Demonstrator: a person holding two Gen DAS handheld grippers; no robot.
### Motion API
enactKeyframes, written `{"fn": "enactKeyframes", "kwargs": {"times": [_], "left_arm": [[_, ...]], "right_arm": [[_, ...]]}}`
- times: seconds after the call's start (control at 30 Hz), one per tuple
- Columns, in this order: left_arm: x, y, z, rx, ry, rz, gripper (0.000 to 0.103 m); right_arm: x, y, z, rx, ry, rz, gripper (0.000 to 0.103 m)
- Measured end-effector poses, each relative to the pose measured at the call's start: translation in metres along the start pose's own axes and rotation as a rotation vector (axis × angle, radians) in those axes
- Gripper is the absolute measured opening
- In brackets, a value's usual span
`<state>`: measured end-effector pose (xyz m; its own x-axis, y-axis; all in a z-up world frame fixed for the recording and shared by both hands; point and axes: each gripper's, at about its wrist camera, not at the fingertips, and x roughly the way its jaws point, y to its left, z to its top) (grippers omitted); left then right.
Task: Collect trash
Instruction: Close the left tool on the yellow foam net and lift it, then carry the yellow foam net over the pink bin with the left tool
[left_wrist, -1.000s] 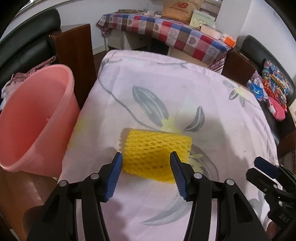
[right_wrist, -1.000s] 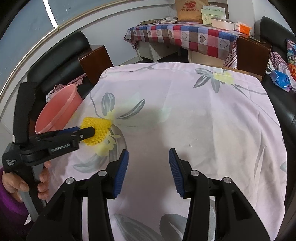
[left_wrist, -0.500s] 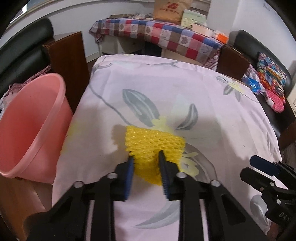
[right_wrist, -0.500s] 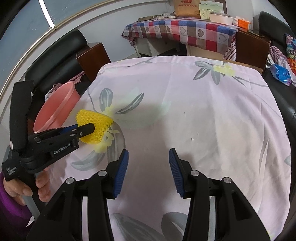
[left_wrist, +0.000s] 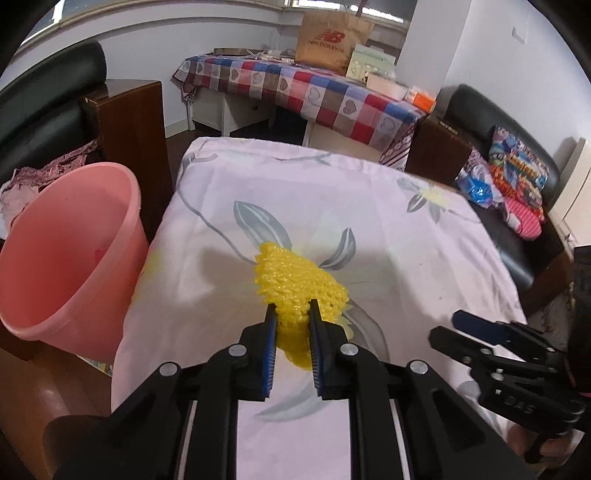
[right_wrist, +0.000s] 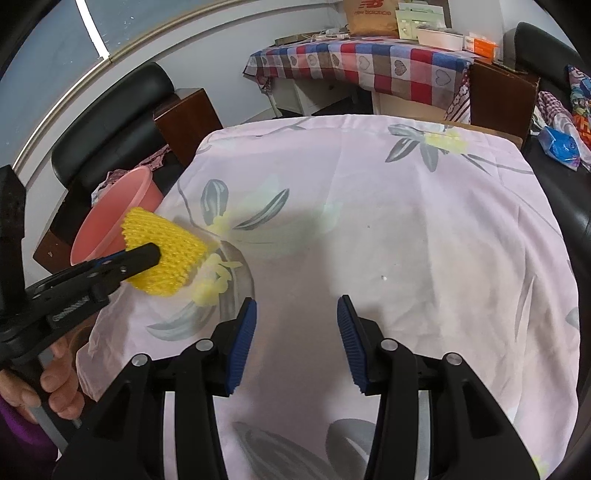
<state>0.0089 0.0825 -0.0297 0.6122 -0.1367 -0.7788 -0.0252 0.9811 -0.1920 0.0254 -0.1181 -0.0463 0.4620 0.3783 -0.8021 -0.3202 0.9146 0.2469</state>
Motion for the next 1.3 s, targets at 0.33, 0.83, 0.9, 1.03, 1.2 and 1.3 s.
{"fn": "enactKeyframes", "kwargs": {"times": [0.33,0.83,0.9,1.03,1.2,1.3], "left_arm": [[-0.036,0.008,0.000,-0.028,-0.069,-0.003,0.015],[-0.086,0.056,0.015,-0.107,-0.199,0.094,0.015],[-0.093,0.066,0.017,-0.119,-0.218,0.114,0.015],[-0.107,0.089,0.021,-0.145,-0.256,0.166,0.015],[-0.119,0.119,0.023,-0.179,-0.280,0.221,0.015],[-0.120,0.140,0.024,-0.206,-0.284,0.262,0.015]], "right_arm": [[-0.003,0.026,0.008,-0.061,-0.019,0.021,0.046],[-0.005,0.104,0.052,-0.179,-0.094,0.065,0.046],[-0.002,0.118,0.057,-0.200,-0.096,0.076,0.046],[0.004,0.147,0.067,-0.250,-0.103,0.096,0.046],[0.010,0.185,0.077,-0.317,-0.116,0.116,0.046],[0.017,0.204,0.084,-0.336,-0.119,0.131,0.046]]}}
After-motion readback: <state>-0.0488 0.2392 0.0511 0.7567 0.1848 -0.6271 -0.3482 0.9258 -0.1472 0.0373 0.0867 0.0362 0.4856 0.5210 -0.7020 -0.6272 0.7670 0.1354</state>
